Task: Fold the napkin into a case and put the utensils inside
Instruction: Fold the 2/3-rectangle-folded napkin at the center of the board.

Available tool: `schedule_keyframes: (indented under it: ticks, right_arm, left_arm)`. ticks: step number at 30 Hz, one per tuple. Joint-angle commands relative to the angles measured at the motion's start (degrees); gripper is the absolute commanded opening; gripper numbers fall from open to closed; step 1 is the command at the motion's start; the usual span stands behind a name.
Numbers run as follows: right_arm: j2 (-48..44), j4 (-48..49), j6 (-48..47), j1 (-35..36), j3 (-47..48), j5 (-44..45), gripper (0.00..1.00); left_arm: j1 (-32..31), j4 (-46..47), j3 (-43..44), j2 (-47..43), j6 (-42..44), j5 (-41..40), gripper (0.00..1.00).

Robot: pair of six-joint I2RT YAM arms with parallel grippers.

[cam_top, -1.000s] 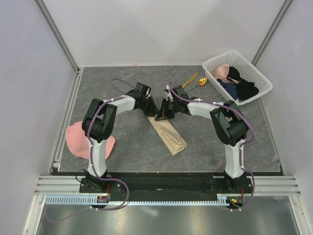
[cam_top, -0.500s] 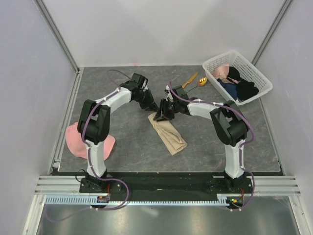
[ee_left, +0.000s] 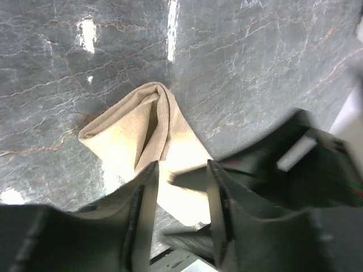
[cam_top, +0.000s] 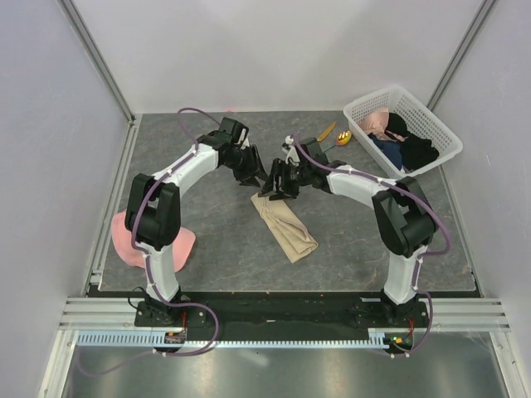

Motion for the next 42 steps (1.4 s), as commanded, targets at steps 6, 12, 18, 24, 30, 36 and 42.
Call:
schedule_keyframes:
  ticks: [6, 12, 18, 24, 30, 36, 42]
  right_arm:
    - [-14.1, -5.4, -3.6, -6.5, -11.2, -5.3, 0.59]
    - [-20.0, -6.8, -5.7, -7.2, -19.3, -5.7, 0.51]
    - [-22.6, -5.2, -5.5, -7.3, -25.1, -6.1, 0.46]
    - [-22.7, -2.2, -3.3, -7.4, -28.1, -7.3, 0.44]
    - [-23.2, 1.6, 0.0, -6.0, -31.6, -7.4, 0.4]
    - [-21.3, 8.9, 4.8, -2.7, -36.3, -5.9, 0.35]
    - [-16.2, 13.6, 2.9, -2.6, -42.0, -3.3, 0.26]
  left_arm:
    - [-4.6, -5.0, 2.9, -1.7, 8.7, -9.4, 0.54]
    - [-5.4, -7.6, 4.2, 0.5, 10.9, -12.2, 0.54]
    - [-5.3, -8.5, 5.1, 2.4, 12.9, -13.3, 0.54]
    - [-5.3, -9.1, 5.4, 4.6, 14.0, -11.7, 0.5]
    - [-4.3, -8.7, 5.2, 5.2, 13.4, -12.5, 0.27]
    - [-2.7, -7.1, 4.8, 6.5, 13.4, -11.4, 0.08]
    - [-1.4, -3.7, 3.2, 7.9, 15.2, -9.5, 0.06]
